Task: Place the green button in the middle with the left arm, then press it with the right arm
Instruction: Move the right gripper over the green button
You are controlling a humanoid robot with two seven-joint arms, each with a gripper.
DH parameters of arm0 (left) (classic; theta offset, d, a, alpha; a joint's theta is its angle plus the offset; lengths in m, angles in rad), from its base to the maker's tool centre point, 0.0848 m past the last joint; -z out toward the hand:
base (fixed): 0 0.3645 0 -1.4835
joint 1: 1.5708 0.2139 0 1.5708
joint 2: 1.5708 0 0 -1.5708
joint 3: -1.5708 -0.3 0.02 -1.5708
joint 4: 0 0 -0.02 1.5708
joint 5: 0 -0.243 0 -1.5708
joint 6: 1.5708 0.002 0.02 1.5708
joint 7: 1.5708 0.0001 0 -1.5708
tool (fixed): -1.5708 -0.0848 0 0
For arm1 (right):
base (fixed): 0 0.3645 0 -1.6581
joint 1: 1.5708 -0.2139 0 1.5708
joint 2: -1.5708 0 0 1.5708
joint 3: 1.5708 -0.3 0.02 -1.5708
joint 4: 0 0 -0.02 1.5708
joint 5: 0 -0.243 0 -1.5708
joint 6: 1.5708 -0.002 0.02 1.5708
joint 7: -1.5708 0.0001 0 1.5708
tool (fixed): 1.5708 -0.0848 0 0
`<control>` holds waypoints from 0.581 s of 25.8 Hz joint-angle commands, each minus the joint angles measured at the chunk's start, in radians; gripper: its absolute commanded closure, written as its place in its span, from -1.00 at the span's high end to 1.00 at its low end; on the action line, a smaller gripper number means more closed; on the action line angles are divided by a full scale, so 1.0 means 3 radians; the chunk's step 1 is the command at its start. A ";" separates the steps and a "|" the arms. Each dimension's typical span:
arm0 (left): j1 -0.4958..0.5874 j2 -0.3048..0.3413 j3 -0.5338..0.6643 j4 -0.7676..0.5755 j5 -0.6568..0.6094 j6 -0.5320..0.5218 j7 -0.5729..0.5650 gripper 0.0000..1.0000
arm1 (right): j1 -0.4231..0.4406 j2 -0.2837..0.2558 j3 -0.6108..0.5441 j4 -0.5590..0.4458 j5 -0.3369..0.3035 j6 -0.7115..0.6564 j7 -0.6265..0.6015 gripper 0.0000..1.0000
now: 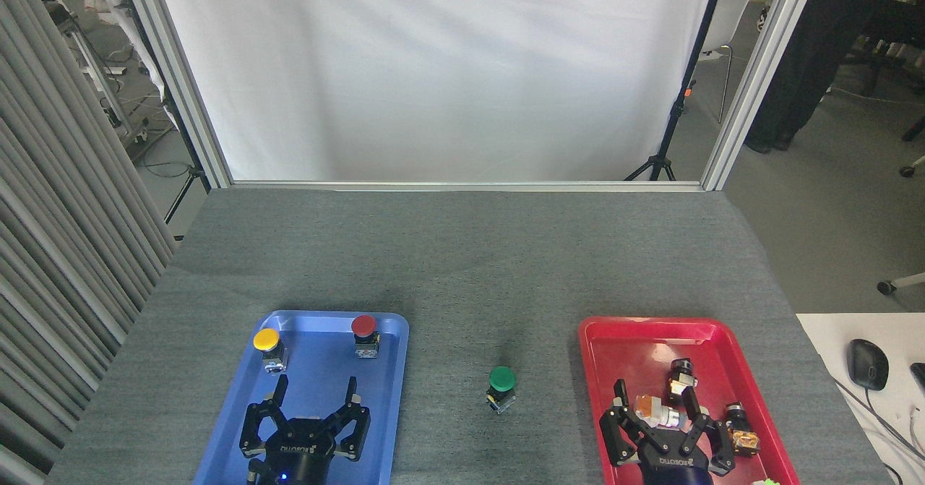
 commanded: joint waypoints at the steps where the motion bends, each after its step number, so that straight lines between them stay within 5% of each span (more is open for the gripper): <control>1: 0.0013 0.0051 0.0101 -0.0089 0.0076 -0.0063 -0.0094 1.00 | -0.0005 0.0015 0.0020 0.0009 0.0015 0.0018 0.0148 0.99; 9: 0.0151 0.0051 0.0295 -0.0140 0.0219 -0.0226 -0.0094 1.00 | -0.0117 0.0112 0.0286 0.0116 0.0255 0.0207 0.0153 0.87; 15: 0.0151 0.0056 0.0295 -0.0140 0.0219 -0.0237 -0.0089 1.00 | -0.0358 0.0215 0.0685 0.0469 0.0378 0.0386 0.0137 0.20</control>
